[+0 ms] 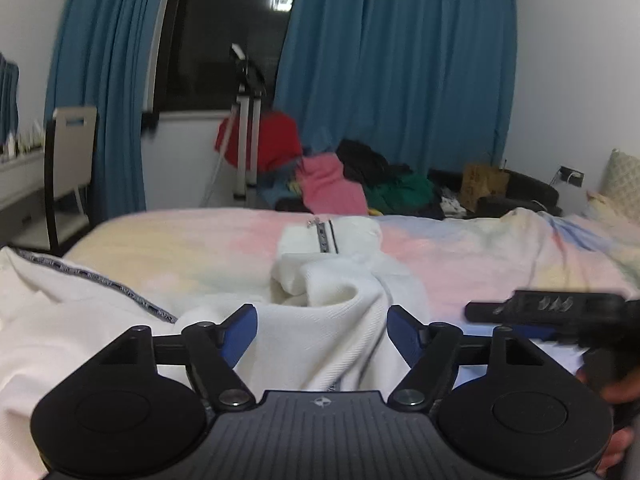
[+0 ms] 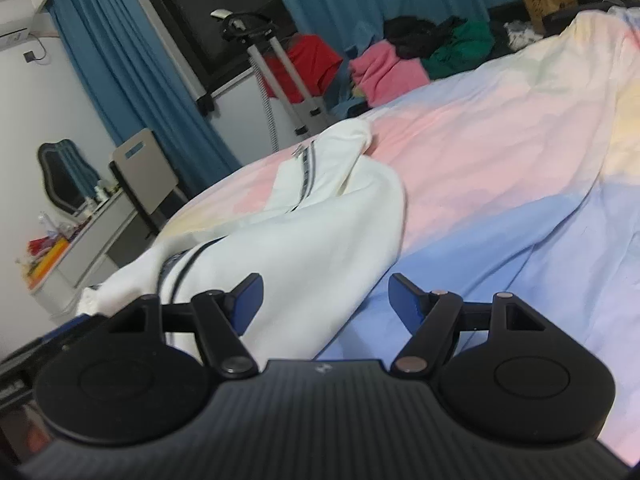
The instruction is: Fold clothes
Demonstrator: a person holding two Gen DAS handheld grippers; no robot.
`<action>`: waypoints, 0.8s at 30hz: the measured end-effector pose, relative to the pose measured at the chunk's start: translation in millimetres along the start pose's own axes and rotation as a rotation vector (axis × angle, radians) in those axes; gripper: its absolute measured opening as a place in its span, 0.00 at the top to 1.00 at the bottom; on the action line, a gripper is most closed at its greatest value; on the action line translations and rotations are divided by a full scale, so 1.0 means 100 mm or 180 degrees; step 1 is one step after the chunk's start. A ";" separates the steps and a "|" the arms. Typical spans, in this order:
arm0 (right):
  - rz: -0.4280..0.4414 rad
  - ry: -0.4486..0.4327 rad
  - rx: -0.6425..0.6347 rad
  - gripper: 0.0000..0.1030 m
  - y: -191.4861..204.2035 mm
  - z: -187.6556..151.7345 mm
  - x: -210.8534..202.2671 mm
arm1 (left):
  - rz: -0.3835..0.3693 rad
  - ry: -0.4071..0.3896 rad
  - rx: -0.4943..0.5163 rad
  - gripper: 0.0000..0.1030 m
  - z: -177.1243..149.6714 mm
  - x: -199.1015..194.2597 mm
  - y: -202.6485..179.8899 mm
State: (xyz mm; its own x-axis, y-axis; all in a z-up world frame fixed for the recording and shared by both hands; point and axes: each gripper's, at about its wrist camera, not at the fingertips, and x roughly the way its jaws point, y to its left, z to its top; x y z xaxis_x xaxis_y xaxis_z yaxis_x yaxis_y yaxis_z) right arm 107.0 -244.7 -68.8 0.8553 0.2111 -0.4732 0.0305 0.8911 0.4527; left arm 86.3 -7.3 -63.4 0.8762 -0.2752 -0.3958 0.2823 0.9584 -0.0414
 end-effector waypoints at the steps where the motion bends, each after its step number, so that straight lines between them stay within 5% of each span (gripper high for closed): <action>1: -0.0032 -0.0013 -0.0029 0.29 0.02 0.03 0.03 | -0.0046 0.0071 -0.0029 0.30 -0.08 0.07 0.02; 7: 0.0016 0.0102 -0.0238 0.29 0.40 0.53 0.61 | -0.0510 0.0358 -0.0449 0.32 -0.36 0.27 0.22; 14: -0.0119 0.0743 -0.1060 0.30 1.29 1.14 2.11 | -0.0676 0.0306 -0.0667 0.34 -0.52 0.28 0.49; 22: -0.0782 0.1418 -0.1853 0.33 1.69 0.84 3.49 | -0.0966 0.0234 -0.0984 0.34 -0.64 0.30 0.77; 24: -0.1059 0.1267 -0.1941 0.58 1.65 0.77 3.54 | -0.0995 0.0223 -0.1012 0.34 -0.68 0.30 0.80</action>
State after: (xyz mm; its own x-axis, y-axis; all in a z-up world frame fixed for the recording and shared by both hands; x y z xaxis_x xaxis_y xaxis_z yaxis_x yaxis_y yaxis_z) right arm 454.4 -53.9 -103.8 0.5988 -0.0794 -0.7969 -0.1351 0.9708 -0.1982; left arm 108.3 66.5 -141.2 0.7363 -0.5599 -0.3801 0.3855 0.8086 -0.4445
